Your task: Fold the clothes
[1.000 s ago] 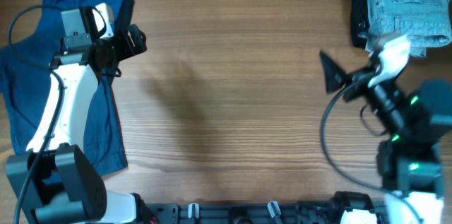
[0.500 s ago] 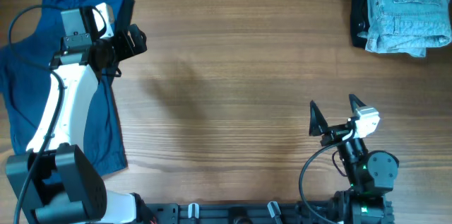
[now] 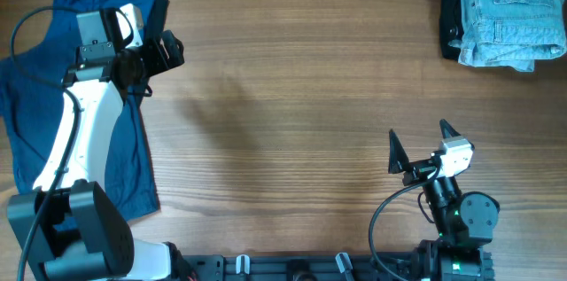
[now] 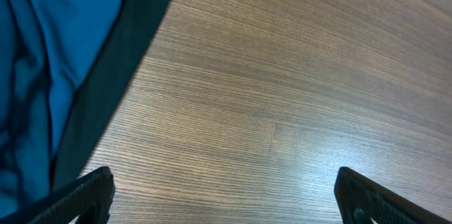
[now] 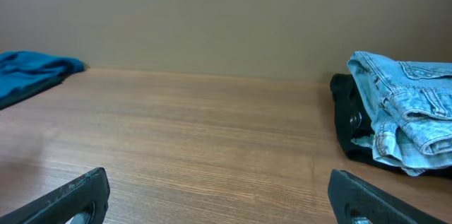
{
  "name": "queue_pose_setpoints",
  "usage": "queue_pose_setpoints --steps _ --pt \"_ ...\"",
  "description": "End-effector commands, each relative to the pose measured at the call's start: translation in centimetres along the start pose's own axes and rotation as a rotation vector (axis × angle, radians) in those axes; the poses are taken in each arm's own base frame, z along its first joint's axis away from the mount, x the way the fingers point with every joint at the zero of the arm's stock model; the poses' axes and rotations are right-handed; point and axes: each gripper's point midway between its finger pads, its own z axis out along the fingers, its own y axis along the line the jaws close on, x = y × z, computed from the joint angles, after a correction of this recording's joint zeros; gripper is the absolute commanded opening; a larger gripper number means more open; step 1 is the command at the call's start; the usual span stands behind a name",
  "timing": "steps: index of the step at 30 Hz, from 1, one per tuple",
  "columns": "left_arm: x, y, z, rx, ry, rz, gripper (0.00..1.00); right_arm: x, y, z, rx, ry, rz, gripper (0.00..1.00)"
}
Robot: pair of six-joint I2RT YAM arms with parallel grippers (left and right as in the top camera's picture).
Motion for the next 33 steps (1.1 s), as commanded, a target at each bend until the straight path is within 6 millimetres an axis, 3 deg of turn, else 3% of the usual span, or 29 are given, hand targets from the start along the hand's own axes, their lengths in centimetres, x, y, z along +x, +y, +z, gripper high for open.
queue_pose_setpoints --steps 1,9,11,13,14,18,21,24,26,29,33 --pt "-0.2 -0.5 -0.3 0.013 -0.008 0.004 1.00 0.2 -0.3 0.0 0.017 0.006 -0.016 1.00" --pt "-0.1 -0.4 -0.3 0.011 -0.006 0.004 1.00 0.2 -0.3 0.0 0.017 0.006 -0.016 1.00" --pt "-0.5 1.0 -0.4 -0.057 -0.024 -0.003 1.00 0.2 -0.3 0.0 0.017 0.006 -0.016 1.00" --pt "-1.1 0.7 -1.4 -0.072 -0.057 0.019 1.00 0.2 -0.3 0.0 0.017 0.006 -0.016 1.00" --pt "-1.7 0.0 -2.6 -0.066 -0.090 0.058 1.00 0.2 -0.3 0.0 0.017 0.006 -0.016 1.00" --pt "-5.2 -3.3 -11.5 -0.014 -0.335 0.156 1.00 0.2 -0.3 0.0 0.017 0.006 -0.016 1.00" --pt "-5.6 -4.6 -17.5 0.003 -0.503 0.186 1.00 0.2 -0.3 0.0 0.017 0.006 -0.016 1.00" --pt "-4.4 -4.9 -20.5 0.032 -0.661 0.212 1.00 0.2 -0.3 0.0 0.017 0.006 -0.016 1.00" --pt "-2.5 -4.5 -21.1 0.051 -0.750 0.228 1.00 0.2 -0.3 0.0 0.017 0.006 -0.016 1.00" --pt "1.1 -3.7 -20.5 0.077 -0.821 0.240 1.00 0.2 -0.3 0.0 0.017 0.006 -0.016 1.00" --pt "6.8 -2.3 -18.0 0.125 -0.874 0.269 1.00 0.2 -0.3 0.0 0.017 0.006 -0.016 1.00"
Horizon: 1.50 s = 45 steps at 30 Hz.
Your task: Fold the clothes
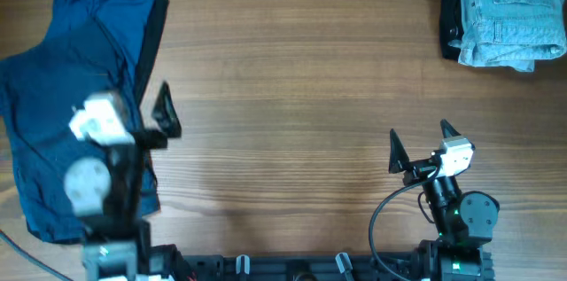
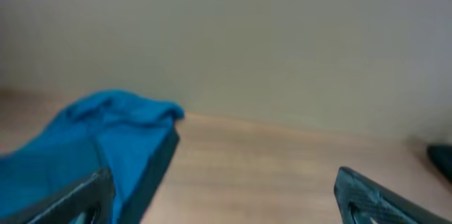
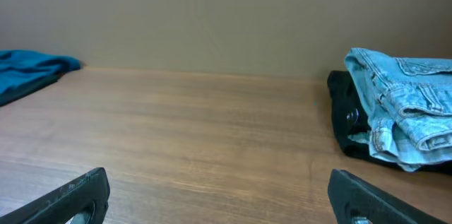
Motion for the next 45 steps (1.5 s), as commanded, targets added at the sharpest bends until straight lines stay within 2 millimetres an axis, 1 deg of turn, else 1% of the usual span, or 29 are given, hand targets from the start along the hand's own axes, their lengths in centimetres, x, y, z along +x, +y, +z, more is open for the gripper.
queue_pose_setpoints --steps 1,4,8,12,15,16,45 --pt "4.5 -0.1 -1.8 0.040 -0.029 0.021 1.00 0.0 -0.1 0.0 0.006 -0.003 -0.019 1.00" --pt "6.8 0.1 -2.5 0.043 -0.037 0.023 1.00 0.0 -0.1 0.0 0.006 -0.003 -0.018 1.00" --pt "8.2 0.3 -3.1 0.046 -0.055 0.026 1.00 0.0 -0.1 0.0 0.006 -0.003 -0.018 1.00" --pt "9.6 0.5 -3.5 0.040 -0.015 0.019 1.00 0.0 -0.1 0.0 0.006 -0.003 -0.018 1.00" --pt "11.5 0.8 -3.7 0.029 0.050 0.008 1.00 0.0 -0.1 0.0 0.006 -0.003 -0.018 1.00" --pt "11.9 0.8 -3.7 0.026 0.058 0.007 1.00 0.0 -0.1 0.0 0.006 -0.003 -0.018 1.00" --pt "11.8 1.0 -3.7 0.017 0.054 0.008 1.00 0.0 -0.1 0.0 0.006 -0.003 -0.018 1.00"
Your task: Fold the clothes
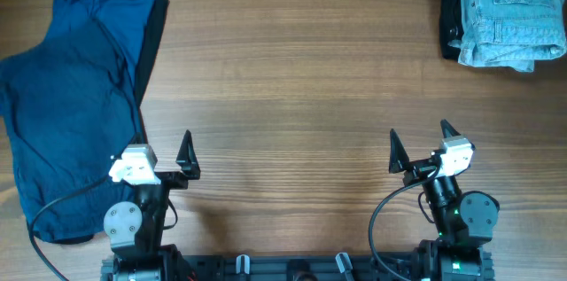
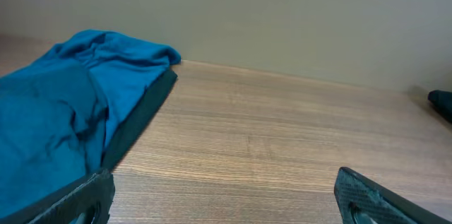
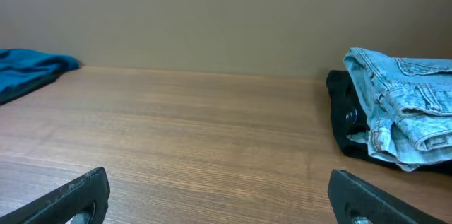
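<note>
A blue garment point(image 1: 75, 95) lies spread and rumpled along the table's left side, its dark inner edge showing; the left wrist view sees it point(image 2: 63, 118) at left. Folded light-blue jeans point(image 1: 507, 11) rest on a folded black garment point(image 1: 450, 15) at the far right corner, also in the right wrist view point(image 3: 399, 107). My left gripper point(image 1: 159, 155) sits open near the front edge, just right of the blue garment, holding nothing. My right gripper point(image 1: 418, 146) stands open at front right, empty.
The wooden table point(image 1: 292, 95) runs between the two piles. A plain wall point(image 3: 212, 12) stands behind the far edge. Both arm bases sit at the front edge.
My left arm has drawn back from mid-left of the table to its base at the front edge, gripper still open. The blue garment and right arm have not moved.
My left gripper was open over the far-left part of the blue garment. Then it was nearer the front, beside the garment's right edge. Now it rests at the front edge, empty. The right gripper stayed open and still throughout.
</note>
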{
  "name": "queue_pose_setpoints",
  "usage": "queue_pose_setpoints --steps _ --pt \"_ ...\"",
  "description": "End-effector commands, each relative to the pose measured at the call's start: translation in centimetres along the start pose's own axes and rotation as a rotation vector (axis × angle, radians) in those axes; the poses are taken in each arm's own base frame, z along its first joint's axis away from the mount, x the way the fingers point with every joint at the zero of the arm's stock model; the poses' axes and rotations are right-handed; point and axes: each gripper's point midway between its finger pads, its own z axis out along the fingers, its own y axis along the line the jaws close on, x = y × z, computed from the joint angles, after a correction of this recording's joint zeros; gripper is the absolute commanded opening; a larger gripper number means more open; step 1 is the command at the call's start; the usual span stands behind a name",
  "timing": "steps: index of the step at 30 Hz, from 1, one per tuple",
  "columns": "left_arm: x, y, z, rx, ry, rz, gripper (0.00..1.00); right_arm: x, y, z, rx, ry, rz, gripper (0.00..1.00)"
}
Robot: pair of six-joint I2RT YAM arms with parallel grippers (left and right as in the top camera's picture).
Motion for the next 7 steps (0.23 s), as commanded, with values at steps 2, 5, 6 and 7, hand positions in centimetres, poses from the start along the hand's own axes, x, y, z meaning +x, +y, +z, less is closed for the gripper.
queue_pose_setpoints --steps 2,5,6,7 --pt "0.10 0.04 0.00 -0.001 -0.006 0.017 1.00 -0.04 -0.04 -0.01 0.003 -0.004 -0.015 1.00" --pt "0.09 0.04 0.00 -0.001 -0.006 0.017 1.00 -0.04 -0.04 -0.01 0.003 -0.004 -0.015 1.00" --pt "0.10 0.04 0.00 -0.001 -0.006 0.017 1.00 -0.04 -0.04 -0.01 0.003 -0.004 -0.015 1.00" --pt "0.10 0.04 0.00 -0.001 -0.006 0.017 1.00 -0.04 -0.04 -0.01 0.003 -0.004 -0.015 1.00"
